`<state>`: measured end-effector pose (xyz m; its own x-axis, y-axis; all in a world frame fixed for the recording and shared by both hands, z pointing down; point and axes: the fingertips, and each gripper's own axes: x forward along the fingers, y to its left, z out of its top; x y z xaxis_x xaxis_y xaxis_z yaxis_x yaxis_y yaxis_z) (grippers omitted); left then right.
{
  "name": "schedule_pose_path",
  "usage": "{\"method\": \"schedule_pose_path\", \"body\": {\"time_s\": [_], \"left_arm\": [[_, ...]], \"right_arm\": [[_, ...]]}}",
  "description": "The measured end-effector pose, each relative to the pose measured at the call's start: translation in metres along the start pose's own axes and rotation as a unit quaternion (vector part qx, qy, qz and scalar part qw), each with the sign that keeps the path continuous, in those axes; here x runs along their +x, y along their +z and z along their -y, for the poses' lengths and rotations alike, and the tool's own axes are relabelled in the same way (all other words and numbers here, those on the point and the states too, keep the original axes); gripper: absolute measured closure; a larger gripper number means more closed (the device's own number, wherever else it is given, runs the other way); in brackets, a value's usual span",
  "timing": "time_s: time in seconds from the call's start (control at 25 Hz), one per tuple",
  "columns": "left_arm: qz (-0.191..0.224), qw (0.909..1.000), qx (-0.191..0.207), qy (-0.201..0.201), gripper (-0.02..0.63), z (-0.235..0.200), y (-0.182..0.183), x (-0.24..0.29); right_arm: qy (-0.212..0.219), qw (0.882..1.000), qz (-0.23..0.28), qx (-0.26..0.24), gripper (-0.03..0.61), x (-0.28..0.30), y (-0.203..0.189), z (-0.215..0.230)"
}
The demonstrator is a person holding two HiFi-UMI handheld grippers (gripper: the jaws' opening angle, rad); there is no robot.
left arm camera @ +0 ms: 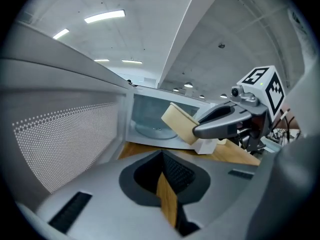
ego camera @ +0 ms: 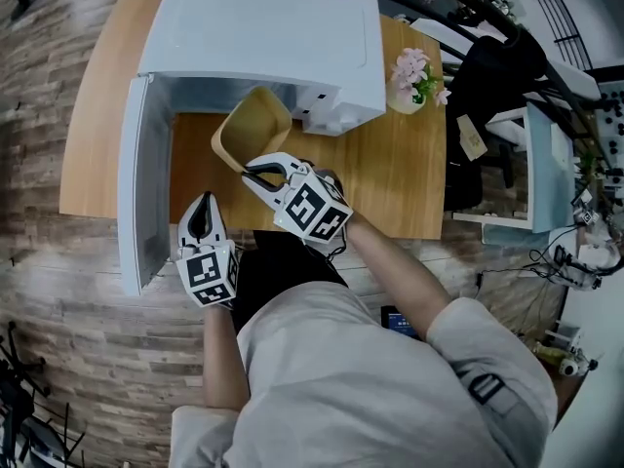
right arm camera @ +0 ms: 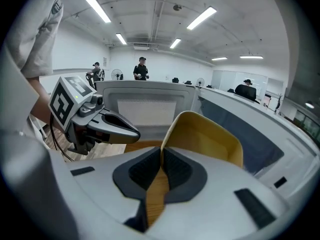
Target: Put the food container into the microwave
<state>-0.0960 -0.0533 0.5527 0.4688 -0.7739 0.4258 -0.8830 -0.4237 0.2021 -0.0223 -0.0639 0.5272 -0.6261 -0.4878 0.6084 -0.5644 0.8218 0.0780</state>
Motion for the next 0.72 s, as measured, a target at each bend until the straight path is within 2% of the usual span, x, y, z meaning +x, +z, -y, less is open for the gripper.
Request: {"method": "schedule_pose_path", "body": {"time_s": [0.2,0.72], "left_arm": [[-0.010,0.9999,-0.005,0.002,0.602,-0.001,-0.006,0.012],[-0.030,0.9995,0.000,0.013,0.601,-0.012,-0.010,0.035]], "right_arm": [[0.006,0.999,-0.024,-0.022,0.554,0.018,-0.007,0.009],[-0.002,0.997,-0.075,-0.036,0.554,0.058,-0.018,0.051]]}}
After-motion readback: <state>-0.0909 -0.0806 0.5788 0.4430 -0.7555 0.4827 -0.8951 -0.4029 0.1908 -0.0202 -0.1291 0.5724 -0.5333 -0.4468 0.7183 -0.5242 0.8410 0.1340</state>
